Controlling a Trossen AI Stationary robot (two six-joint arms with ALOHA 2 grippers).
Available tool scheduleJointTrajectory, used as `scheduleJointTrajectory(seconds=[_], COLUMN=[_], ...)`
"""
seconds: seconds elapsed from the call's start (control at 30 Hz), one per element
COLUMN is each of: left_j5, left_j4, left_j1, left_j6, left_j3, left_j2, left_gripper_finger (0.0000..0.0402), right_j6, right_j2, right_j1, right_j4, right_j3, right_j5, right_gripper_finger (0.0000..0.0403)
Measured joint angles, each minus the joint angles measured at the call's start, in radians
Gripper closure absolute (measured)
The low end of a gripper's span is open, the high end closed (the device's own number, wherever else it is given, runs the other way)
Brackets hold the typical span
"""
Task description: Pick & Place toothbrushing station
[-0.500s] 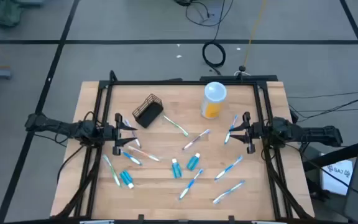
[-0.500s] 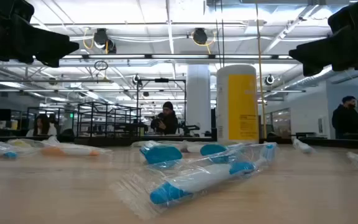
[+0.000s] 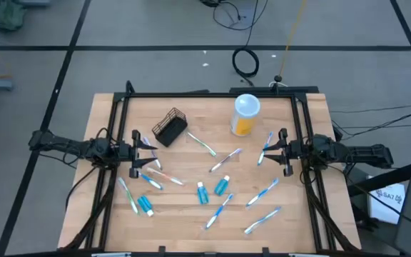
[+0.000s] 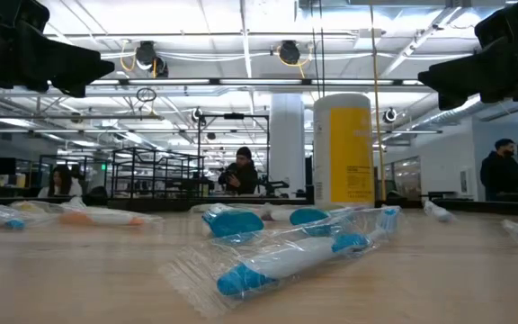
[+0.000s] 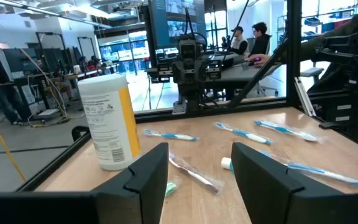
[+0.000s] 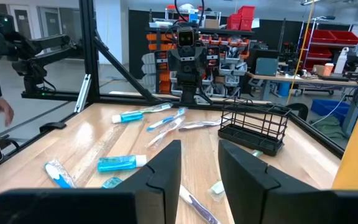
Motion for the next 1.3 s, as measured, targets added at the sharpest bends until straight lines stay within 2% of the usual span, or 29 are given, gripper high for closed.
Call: scheduleJointTrajectory(seconds=[0.43, 0.57, 0.77, 0.83, 0.93, 1.03, 1.13, 1.3], left_j5=[0.001, 0.023, 0.027, 0.0, -0.119, -0.199, -0.274, -0.28], left_j4=[0.007, 0.037, 0.188, 0.224, 0.228, 0.176, 0.053, -0.169], left_j1=[0.0, 0.0, 0.0, 0.0, 0.0, 0.0, 0.0, 0.0], left_j6=[-0.011, -0.133, -0.28, -0.334, -0.363, -0.427, -0.546, -0.86], left_j3=[0.0, 0.0, 0.0, 0.001, 0.001, 0.001, 0.0, 0.003], left_j2=[0.0, 0.0, 0.0, 0.0, 0.0, 0.0, 0.0, 0.001], left_gripper_finger=[0.0217, 0.0217, 0.0217, 0.0217, 0.0217, 0.0217, 0.0218, 0.0218], right_j6=[0.0, 0.0, 0.0, 0.0, 0.0, -0.001, -0.001, -0.001], right_j2=[0.0, 0.0, 0.0, 0.0, 0.0, 0.0, 0.0, 0.0], right_j1=[0.0, 0.0, 0.0, 0.0, 0.0, 0.0, 0.0, 0.0], right_j4=[0.003, 0.003, 0.003, 0.003, 0.002, 0.002, 0.002, 0.002], right_j3=[0.0, 0.0, 0.0, 0.0, 0.0, 0.0, 0.0, 0.0], right_j5=[0.0, 0.0, 0.0, 0.0, 0.0, 0.0, 0.0, 0.0], right_gripper_finger=[0.0305, 0.0305, 0.0305, 0.0305, 0.0305, 0.0305, 0.0305, 0.0305])
